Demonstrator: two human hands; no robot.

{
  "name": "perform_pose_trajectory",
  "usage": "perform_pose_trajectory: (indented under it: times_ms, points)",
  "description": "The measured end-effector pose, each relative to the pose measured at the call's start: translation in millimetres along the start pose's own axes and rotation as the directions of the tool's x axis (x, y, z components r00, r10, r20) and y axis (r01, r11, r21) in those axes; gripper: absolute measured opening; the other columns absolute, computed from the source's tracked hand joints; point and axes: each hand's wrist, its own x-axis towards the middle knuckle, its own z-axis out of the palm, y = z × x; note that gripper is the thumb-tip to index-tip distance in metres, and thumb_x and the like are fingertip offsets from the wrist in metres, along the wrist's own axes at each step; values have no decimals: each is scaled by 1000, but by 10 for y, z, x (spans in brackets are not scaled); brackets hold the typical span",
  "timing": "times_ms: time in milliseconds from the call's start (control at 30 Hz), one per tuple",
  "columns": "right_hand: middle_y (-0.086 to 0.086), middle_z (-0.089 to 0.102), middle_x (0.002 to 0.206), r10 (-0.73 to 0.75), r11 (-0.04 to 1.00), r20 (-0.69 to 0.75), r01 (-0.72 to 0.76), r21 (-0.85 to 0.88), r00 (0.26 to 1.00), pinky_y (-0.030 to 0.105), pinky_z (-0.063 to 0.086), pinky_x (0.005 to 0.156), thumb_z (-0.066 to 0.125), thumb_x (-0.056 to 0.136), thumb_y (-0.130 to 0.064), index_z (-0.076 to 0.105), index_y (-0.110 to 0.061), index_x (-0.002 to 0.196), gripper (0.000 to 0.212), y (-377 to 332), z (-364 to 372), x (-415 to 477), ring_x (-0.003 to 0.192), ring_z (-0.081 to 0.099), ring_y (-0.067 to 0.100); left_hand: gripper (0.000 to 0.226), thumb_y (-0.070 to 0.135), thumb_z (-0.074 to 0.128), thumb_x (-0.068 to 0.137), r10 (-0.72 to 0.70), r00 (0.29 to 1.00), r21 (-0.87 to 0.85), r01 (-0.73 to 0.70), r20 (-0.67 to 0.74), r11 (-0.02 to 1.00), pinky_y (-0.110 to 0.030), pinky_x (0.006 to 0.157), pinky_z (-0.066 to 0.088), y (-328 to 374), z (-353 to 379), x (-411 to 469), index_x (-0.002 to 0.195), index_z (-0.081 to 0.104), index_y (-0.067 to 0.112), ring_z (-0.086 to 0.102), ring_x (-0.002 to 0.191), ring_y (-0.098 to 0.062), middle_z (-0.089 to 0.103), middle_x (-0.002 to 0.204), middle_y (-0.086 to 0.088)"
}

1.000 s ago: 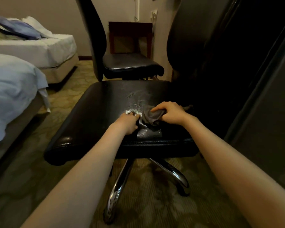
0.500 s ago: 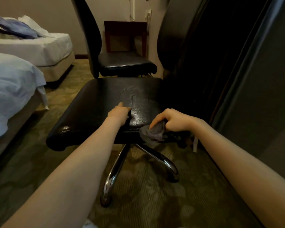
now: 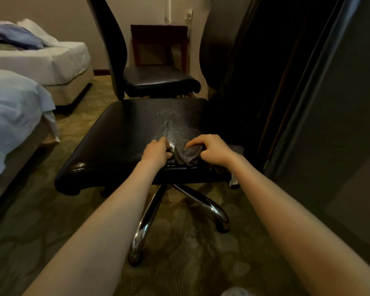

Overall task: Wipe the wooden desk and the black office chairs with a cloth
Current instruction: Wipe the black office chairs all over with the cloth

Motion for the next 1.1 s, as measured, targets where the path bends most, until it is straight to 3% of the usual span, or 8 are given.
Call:
perform_pose_trajectory:
  times_ms: [167, 333, 467, 633, 733, 867, 967, 1100]
  points:
    - [1, 68, 114, -147, 978, 145, 121, 170, 978, 18, 41, 96, 51, 70, 11, 72, -18, 107, 52, -106, -35, -615, 108, 58, 9, 30, 16, 54, 93, -22, 1000, 46, 23, -20, 999, -42, 97, 39, 66, 15, -52, 121, 48, 6, 46, 115, -37, 45, 125, -20]
    - [0, 67, 114, 28, 960, 102, -55, 275, 994, 3, 38, 87, 50, 71, 15, 70, -15, 112, 54, 27, 204, -1051, 111, 56, 6, 13, 9, 51, 90, 79, 994, 20, -81, 79, 997, -37, 89, 44, 173, -75, 8, 100, 55, 17, 51, 110, -30, 56, 110, -9]
    - [1, 69, 98, 189, 910, -63, -150, 387, 980, 17, 46, 78, 51, 72, 11, 72, -21, 95, 45, -145, -101, -722, 97, 61, 13, 18, 10, 47, 94, 149, 979, -33, -145, 143, 989, -31, 75, 40, 370, -69, 39, 103, 61, 15, 55, 100, -29, 57, 111, -11]
    - [2, 66, 94, 344, 862, -237, -206, 463, 909, 33, 49, 67, 50, 76, 0, 67, -30, 83, 36, -326, -302, -511, 83, 59, 22, 21, 14, 51, 94, 146, 973, -36, -142, 177, 989, -33, 84, 42, 396, -29, 128, 112, 60, 11, 55, 109, -32, 59, 120, -15]
    - [3, 57, 118, 283, 958, -499, -214, 193, 819, 48, 46, 88, 52, 81, -8, 58, -31, 114, 40, -359, -287, -245, 106, 52, 30, 25, 24, 54, 93, 123, 975, -33, -118, 185, 992, -34, 85, 43, 378, -4, 189, 113, 59, 10, 56, 108, -33, 60, 117, -13]
    - [12, 35, 139, 221, 821, -364, -374, -431, 905, 51, 38, 95, 50, 91, -8, 40, -17, 136, 47, -306, -46, 134, 126, 34, 36, 42, 46, 68, 80, 156, 951, -34, -153, 267, 988, -29, 79, 41, 387, 2, 183, 105, 55, 15, 52, 97, -21, 53, 101, -1]
    - [16, 39, 140, 397, 706, -311, -504, -497, 864, 51, 38, 97, 45, 96, -13, 44, -10, 135, 39, -185, 14, 319, 129, 34, 39, 46, 49, 71, 75, 186, 945, 28, -201, 271, 979, -34, 85, 43, 381, 53, 183, 102, 49, 19, 49, 102, -24, 51, 112, -6]
    - [15, 42, 138, 389, 664, -279, -477, -576, 878, 43, 41, 93, 47, 96, -19, 45, -11, 135, 40, -108, -23, 337, 127, 36, 38, 56, 47, 65, 79, 157, 951, 117, -193, 267, 974, -43, 95, 44, 508, 106, 144, 123, 45, 18, 45, 115, -37, 38, 128, -14]
